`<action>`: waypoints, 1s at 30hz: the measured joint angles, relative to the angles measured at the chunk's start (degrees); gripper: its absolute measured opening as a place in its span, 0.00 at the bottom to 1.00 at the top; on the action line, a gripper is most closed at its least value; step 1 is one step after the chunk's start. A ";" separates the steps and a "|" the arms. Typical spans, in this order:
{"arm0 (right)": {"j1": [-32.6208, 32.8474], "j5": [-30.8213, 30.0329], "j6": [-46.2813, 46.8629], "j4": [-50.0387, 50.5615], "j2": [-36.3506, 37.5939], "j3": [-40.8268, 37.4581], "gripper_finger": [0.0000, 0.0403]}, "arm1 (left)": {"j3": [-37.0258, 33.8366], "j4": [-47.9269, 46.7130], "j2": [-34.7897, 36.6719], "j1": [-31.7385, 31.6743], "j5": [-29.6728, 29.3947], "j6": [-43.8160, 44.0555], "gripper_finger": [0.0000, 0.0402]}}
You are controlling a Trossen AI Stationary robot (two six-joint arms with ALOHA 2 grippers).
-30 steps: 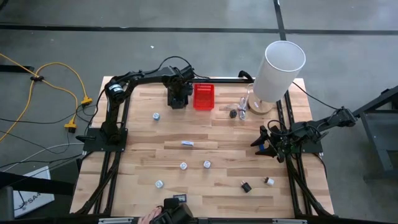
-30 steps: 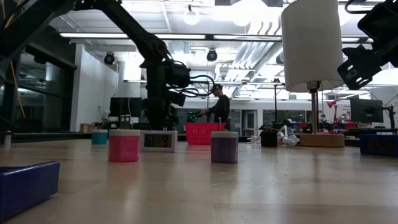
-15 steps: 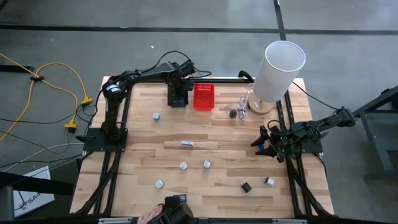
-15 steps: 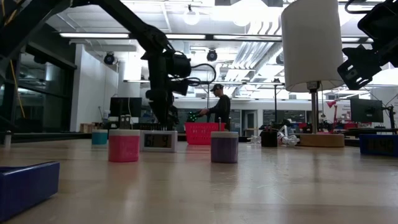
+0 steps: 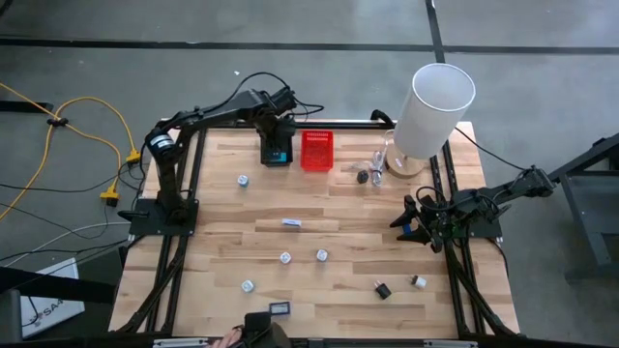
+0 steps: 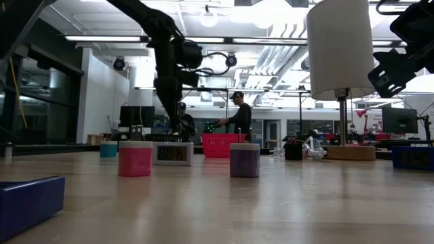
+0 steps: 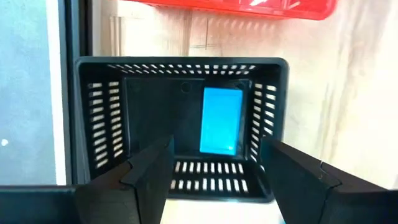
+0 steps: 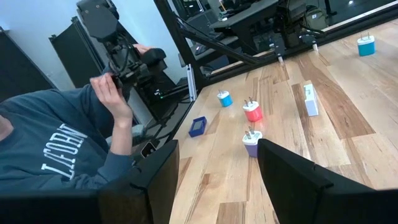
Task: Pick & Place Office items
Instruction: Put the white digital timer into the black basket
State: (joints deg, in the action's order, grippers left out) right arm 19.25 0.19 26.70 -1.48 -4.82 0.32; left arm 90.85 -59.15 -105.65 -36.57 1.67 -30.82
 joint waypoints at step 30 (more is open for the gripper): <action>0.00 0.00 0.00 0.00 -0.01 0.00 0.51 | -0.24 -7.89 5.55 21.29 2.84 20.79 0.58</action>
State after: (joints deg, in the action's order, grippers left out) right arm 19.25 0.19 26.70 -1.48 -4.83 0.32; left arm 90.61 -67.04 -100.09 -15.27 4.51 -10.03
